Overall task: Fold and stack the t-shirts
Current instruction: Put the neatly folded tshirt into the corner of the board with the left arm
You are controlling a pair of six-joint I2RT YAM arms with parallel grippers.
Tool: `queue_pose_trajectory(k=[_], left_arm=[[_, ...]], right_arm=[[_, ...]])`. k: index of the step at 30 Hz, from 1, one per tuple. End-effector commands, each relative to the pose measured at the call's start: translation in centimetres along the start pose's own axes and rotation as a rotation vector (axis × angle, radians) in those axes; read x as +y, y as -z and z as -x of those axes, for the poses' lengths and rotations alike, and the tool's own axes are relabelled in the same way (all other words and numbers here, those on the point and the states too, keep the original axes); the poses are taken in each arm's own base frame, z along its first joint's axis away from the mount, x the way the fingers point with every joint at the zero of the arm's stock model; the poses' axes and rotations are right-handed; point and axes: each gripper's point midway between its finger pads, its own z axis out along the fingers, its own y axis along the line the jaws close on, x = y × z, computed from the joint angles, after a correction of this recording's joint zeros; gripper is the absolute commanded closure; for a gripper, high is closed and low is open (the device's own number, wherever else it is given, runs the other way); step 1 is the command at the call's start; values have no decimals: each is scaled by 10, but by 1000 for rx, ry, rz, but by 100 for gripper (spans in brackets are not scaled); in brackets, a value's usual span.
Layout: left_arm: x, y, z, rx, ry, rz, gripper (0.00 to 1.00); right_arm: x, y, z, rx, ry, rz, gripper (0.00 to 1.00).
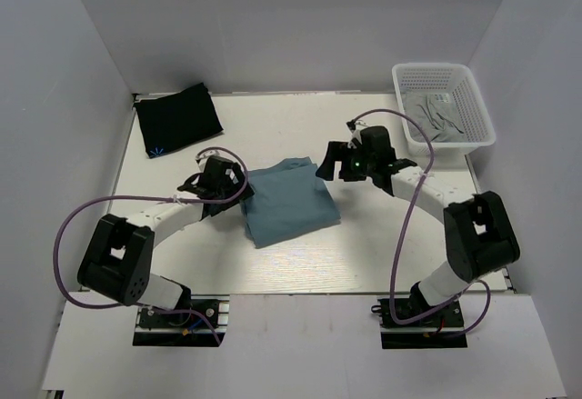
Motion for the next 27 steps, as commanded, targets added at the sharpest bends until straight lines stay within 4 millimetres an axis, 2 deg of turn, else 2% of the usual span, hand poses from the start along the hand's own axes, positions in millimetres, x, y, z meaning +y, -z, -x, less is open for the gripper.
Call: queue_pose_trajectory(k=[1, 2, 7, 8, 11, 14, 16, 18, 19, 20, 23, 25, 26, 27], left_arm=[[-10, 23, 4, 20, -15, -40, 0], [-3, 22, -9, 54, -19, -33, 0], [-25, 23, -44, 170, -123, -227, 0], [-22, 18, -53, 198, -145, -235, 0], [-18, 11, -68, 251, -164, -206, 0], [-3, -2, -82, 282, -179, -134, 0], [-6, -11, -92, 305, -208, -131, 3], [-8, -16, -96, 323, -219, -124, 11], [-11, -17, -100, 331, -230, -126, 26], [-10, -21, -98, 316, -222, -116, 34], [-5, -27, -93, 274, -227, -72, 55], [-8, -32, -90, 266, -228, -64, 66], [-8, -35, -87, 255, -255, -57, 75], [-20, -37, -77, 234, -263, -78, 84]], right_arm=[[18, 22, 12, -56, 32, 51, 10], [20, 27, 13, -66, 36, 57, 10], [20, 37, 5, -83, 27, 62, 10], [20, 37, 5, -84, 27, 64, 10], [22, 37, 5, -89, 25, 74, 10], [24, 36, 2, -80, 23, 83, 10], [21, 35, 1, -80, 19, 75, 10], [20, 34, 0, -77, 13, 71, 10], [19, 35, 0, -79, 14, 71, 10], [17, 34, -2, -77, 5, 66, 10], [15, 36, -1, -93, 3, 56, 10], [14, 38, -2, -99, 0, 52, 10], [13, 39, -1, -109, 1, 45, 10], [14, 40, 0, -118, 5, 45, 10]])
